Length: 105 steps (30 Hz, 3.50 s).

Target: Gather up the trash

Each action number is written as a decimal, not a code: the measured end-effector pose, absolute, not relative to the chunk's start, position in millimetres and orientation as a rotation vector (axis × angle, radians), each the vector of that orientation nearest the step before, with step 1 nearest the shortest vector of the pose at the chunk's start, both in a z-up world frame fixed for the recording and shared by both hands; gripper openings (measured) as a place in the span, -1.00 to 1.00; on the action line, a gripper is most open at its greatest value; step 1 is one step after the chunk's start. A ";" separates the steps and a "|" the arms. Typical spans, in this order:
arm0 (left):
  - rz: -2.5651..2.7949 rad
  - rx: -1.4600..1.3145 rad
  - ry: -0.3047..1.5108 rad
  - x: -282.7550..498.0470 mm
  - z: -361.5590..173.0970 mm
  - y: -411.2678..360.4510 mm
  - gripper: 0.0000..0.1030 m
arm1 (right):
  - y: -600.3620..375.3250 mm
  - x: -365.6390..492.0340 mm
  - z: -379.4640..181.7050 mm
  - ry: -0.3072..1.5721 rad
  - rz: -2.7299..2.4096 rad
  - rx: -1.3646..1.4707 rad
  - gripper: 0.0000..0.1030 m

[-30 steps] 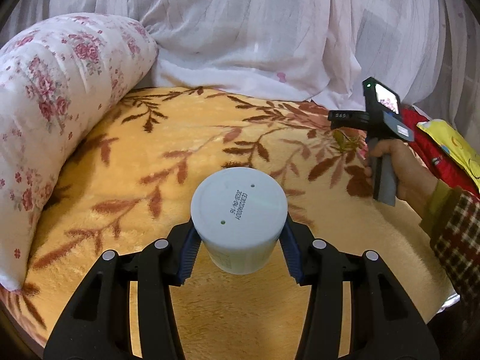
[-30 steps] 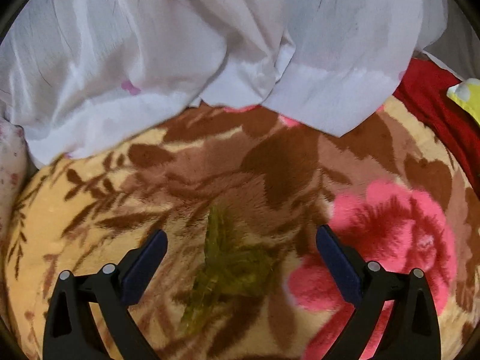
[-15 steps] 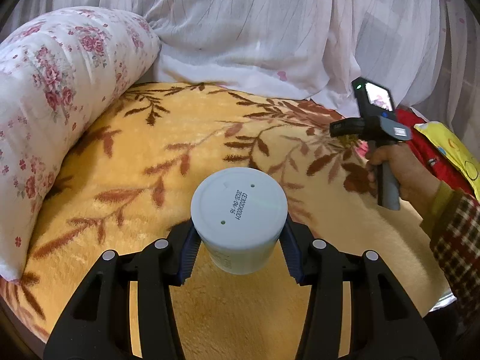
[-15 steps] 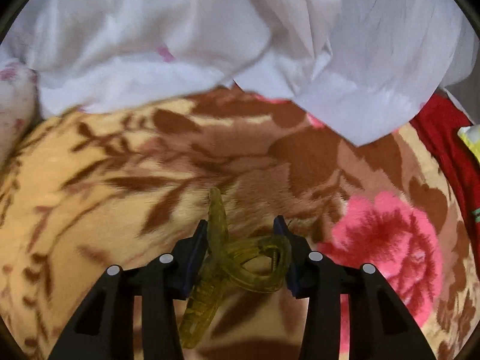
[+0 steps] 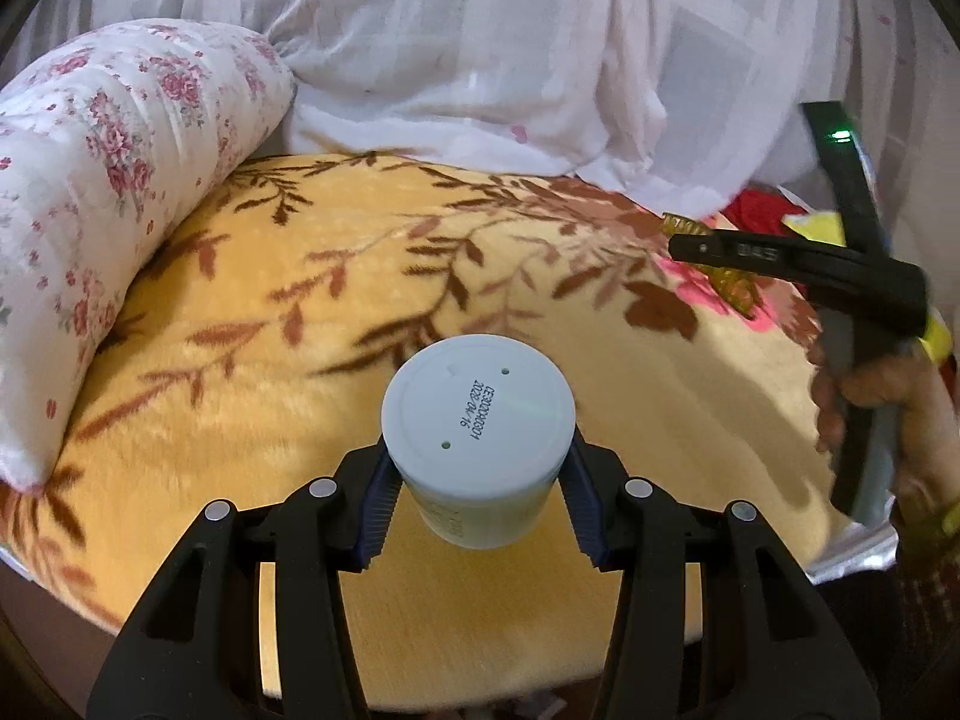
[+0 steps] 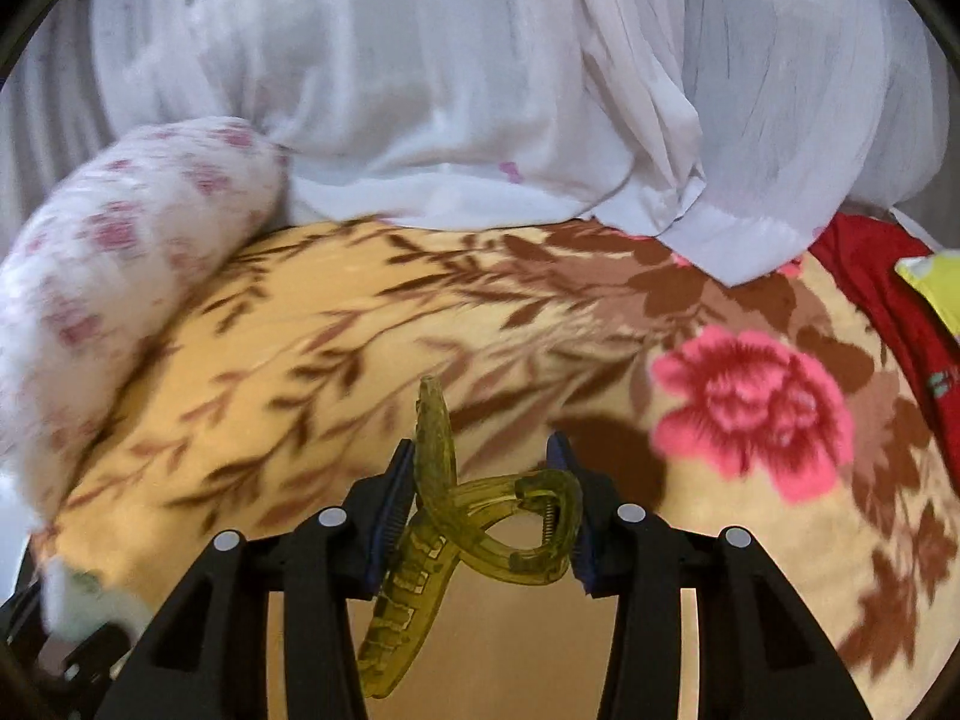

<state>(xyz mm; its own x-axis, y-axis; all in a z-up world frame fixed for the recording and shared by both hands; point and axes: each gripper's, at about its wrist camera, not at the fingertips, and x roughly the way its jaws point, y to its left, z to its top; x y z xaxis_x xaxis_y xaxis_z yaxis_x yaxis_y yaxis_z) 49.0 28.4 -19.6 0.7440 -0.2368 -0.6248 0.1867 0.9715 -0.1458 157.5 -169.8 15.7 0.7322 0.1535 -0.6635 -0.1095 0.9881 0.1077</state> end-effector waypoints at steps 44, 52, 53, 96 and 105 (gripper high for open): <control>-0.250 -0.052 0.730 -89.3 -17.0 45.3 0.78 | -163.6 -75.3 -37.4 0.848 0.331 0.111 0.89; -0.163 -0.004 0.610 -72.1 10.7 41.8 0.79 | -175.8 -72.1 18.8 0.546 0.232 0.012 0.89; -0.165 -0.005 0.609 -68.8 11.7 40.1 0.79 | -176.2 -70.9 20.5 0.540 0.230 0.007 0.89; 0.011 -0.012 0.486 200.2 35.5 21.9 0.79 | -240.5 172.4 47.0 0.329 -0.116 0.069 0.89; 0.032 -0.010 0.557 215.4 7.5 28.2 0.79 | -241.6 181.6 29.8 0.351 -0.182 0.026 0.89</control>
